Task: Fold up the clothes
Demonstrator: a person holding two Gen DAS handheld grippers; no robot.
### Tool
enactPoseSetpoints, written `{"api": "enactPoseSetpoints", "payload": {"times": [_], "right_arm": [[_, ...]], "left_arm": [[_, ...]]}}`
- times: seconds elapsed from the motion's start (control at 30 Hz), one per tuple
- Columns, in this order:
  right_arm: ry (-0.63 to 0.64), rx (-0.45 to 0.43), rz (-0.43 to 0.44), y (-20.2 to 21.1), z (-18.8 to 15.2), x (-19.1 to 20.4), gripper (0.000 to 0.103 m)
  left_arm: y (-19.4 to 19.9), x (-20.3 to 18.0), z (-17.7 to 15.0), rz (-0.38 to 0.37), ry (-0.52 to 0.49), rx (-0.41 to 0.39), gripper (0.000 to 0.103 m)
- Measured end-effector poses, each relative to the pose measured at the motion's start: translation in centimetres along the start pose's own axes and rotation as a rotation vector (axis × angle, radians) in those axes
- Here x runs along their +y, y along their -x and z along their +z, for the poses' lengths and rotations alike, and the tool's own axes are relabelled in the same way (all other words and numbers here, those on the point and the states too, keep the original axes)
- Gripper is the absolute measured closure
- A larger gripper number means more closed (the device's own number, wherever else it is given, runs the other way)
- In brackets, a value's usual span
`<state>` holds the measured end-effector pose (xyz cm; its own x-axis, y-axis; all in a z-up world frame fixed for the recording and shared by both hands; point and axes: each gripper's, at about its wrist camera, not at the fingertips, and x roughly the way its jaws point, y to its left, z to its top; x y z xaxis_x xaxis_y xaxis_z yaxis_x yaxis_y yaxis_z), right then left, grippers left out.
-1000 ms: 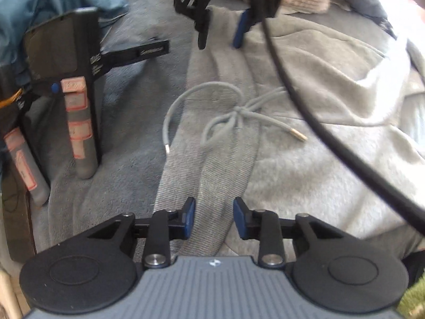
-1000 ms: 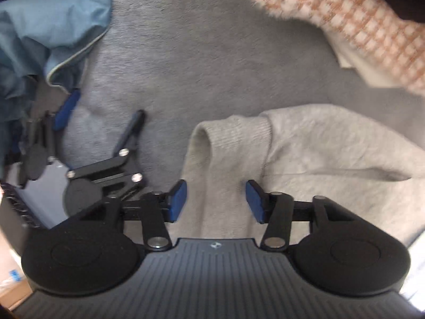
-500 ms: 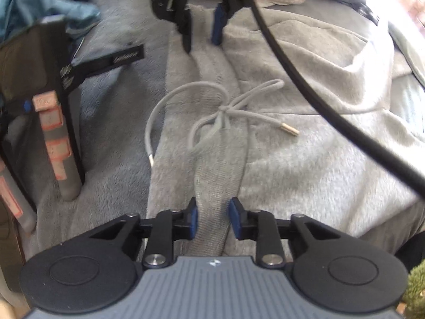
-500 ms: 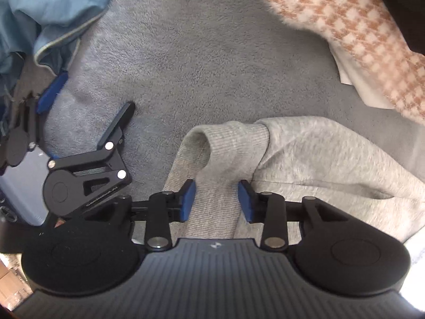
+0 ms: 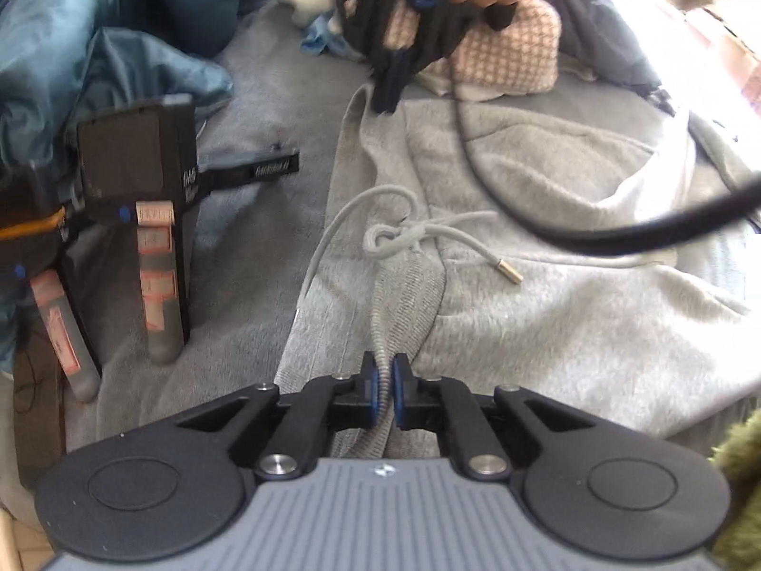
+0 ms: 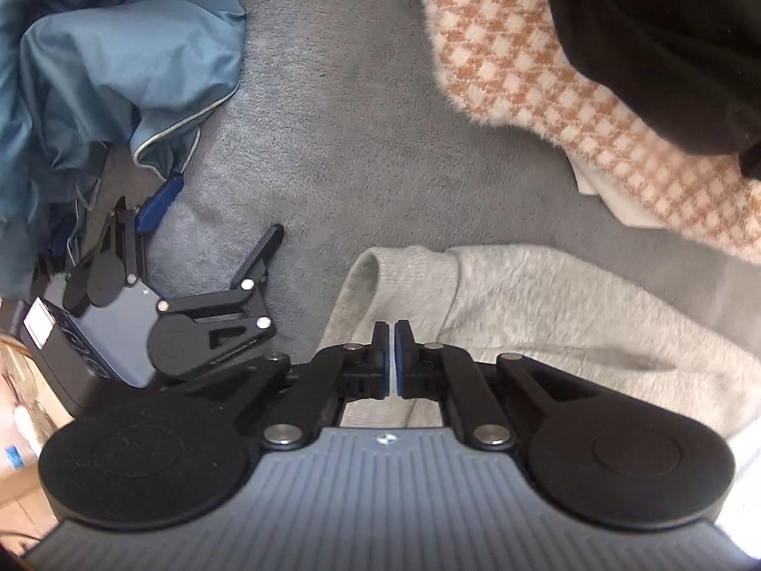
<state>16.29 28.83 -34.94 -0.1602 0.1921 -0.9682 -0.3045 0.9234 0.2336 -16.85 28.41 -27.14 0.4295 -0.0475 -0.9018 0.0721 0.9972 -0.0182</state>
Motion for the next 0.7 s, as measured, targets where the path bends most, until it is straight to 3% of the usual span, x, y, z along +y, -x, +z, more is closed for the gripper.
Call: {"api": "enactPoseSetpoints", "payload": {"times": [0.03,0.07,0.1,0.33,0.4,0.47,0.53,0.7], "right_arm": [[0.008,0.017,-0.003,-0.3,0.0,0.5,0.088],[0.036,0.034,-0.029,-0.6,0.1,1.1,0.068],[0.064,0.051,-0.054,-0.8,0.3,1.7,0.056],[0.189,0.172,-0.183,-4.0,-0.1,3.0,0.054],[0.193,0.179,-0.179,-4.7,-0.3,2.6,0.064],[0.190,0.148,-0.154,-4.4,-0.7,2.3,0.092],[0.195,0.095,-0.120,-3.5,-1.2,2.2,0.100],[0.224,-0.025,-0.030,-1.2,-1.8,3.1,0.100]], "left_arm": [[0.4,-0.3,0.1,-0.002,-0.019,-0.015,0.096],[0.7,-0.6,0.1,-0.004,-0.039,-0.032,0.096],[1.0,-0.8,0.2,-0.004,-0.060,-0.048,0.096],[2.9,-2.2,0.4,0.001,-0.125,-0.114,0.096],[3.2,-2.3,0.4,0.001,-0.120,-0.120,0.096],[2.8,-2.2,0.5,0.009,-0.100,-0.107,0.096],[2.0,-1.5,0.4,0.016,-0.037,-0.072,0.096],[1.1,1.6,-0.1,0.015,0.138,-0.026,0.096]]}}
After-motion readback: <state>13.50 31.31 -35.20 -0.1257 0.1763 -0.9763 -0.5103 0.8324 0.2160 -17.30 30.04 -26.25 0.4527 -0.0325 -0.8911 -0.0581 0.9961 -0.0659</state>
